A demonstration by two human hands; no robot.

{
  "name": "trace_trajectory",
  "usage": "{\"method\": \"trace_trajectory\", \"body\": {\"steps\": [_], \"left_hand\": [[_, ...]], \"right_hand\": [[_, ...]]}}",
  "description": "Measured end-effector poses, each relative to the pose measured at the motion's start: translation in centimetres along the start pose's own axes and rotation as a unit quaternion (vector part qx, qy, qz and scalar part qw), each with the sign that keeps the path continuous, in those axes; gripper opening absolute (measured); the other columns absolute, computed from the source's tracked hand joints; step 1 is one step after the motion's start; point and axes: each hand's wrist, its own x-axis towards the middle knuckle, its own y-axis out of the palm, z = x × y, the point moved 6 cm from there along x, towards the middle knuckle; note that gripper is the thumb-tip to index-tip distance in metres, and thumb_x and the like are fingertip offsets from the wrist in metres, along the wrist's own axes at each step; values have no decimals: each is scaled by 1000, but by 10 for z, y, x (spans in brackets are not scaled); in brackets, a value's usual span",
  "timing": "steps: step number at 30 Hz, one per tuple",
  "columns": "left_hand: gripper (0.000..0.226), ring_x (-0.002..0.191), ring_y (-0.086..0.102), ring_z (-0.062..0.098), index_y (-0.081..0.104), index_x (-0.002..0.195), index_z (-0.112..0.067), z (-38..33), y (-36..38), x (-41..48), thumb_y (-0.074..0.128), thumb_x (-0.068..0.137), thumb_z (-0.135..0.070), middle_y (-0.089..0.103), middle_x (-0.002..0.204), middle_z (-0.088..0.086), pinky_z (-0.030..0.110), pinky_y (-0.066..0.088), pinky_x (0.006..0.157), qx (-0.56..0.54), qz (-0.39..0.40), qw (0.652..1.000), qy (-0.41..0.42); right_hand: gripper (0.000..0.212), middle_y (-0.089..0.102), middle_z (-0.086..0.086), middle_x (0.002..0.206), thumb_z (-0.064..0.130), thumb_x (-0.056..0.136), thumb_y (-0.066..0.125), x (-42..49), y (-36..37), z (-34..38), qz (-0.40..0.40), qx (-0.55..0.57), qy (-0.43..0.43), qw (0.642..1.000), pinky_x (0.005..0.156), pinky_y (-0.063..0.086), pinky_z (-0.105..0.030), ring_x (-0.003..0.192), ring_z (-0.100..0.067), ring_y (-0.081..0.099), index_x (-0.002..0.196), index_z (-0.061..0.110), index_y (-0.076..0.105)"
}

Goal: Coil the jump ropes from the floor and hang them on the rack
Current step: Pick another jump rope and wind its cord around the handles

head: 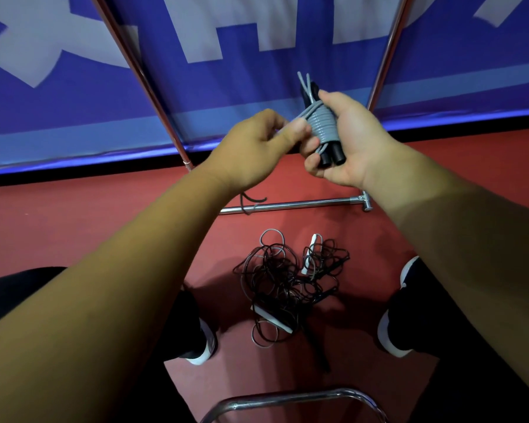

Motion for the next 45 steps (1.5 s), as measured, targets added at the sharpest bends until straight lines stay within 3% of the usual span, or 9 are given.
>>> {"method": "trace_trajectory", "body": {"steps": [6,11,17,20,25,29,36,41,45], "left_hand": [[39,50,37,6,73,93,-17,9,-22,7,50,108,-44,50,69,-3,21,35,51,26,18,1000,-1],[37,49,33,7,72,91,-20,19,-25,8,51,108,-45,43,60,-11,19,31,47,26,60,998,-4],[28,66,47,13,71,90,-24,23,-22,11,55,106,-41,56,71,-5,31,42,67,102,70,992,17],[23,66,52,5,68,88,-29,19,-23,9,57,107,-34,63,75,-6,19,43,68,100,73,992,30],[31,68,64,9,71,90,-27,16,-22,0,61,94,2,74,83,4,21,51,66,97,137,984,62],[12,78,64,5,78,98,-18,18,-22,0,68,99,-10,78,92,5,24,55,80,27,137,989,51],[11,74,67,6,82,101,-23,7,-22,5,72,97,-19,77,88,1,28,55,80,100,102,985,94],[24,95,65,8,75,124,-36,1,-13,1,63,103,-33,74,107,-12,27,50,89,226,156,955,111],[23,75,61,-2,74,94,-30,1,-9,1,56,105,-37,70,83,-15,31,50,84,240,151,957,66]], "right_hand": [[39,54,2,73,61,101,53,-4,3,1,32,-89,-2,995,50,30,-22,52,-11,41,98,22,56],[43,55,0,74,63,100,57,-6,8,4,54,-168,-26,984,49,32,-25,50,-14,41,100,21,58],[46,54,-2,72,58,102,55,-7,13,-2,88,-250,-25,964,47,35,-26,48,-15,40,107,13,64],[43,53,-2,71,56,103,53,-13,18,-7,138,-275,-9,951,46,34,-24,47,-14,39,103,15,64],[47,55,-5,71,54,96,57,-25,23,-31,223,-352,85,905,42,36,-21,44,-12,38,110,10,68],[46,59,-6,75,52,95,60,-29,22,-50,271,-402,167,859,44,38,-21,46,-14,41,130,27,74],[34,64,-6,77,50,102,65,-5,-3,-40,143,-495,107,850,52,44,-25,52,-15,52,118,22,76],[38,72,-7,93,49,101,67,18,-23,-26,16,-524,28,851,50,51,-29,56,-16,59,116,14,68],[29,74,-8,105,39,104,65,25,-29,-20,-31,-507,-7,861,46,50,-28,63,-20,59,112,12,65]]}}
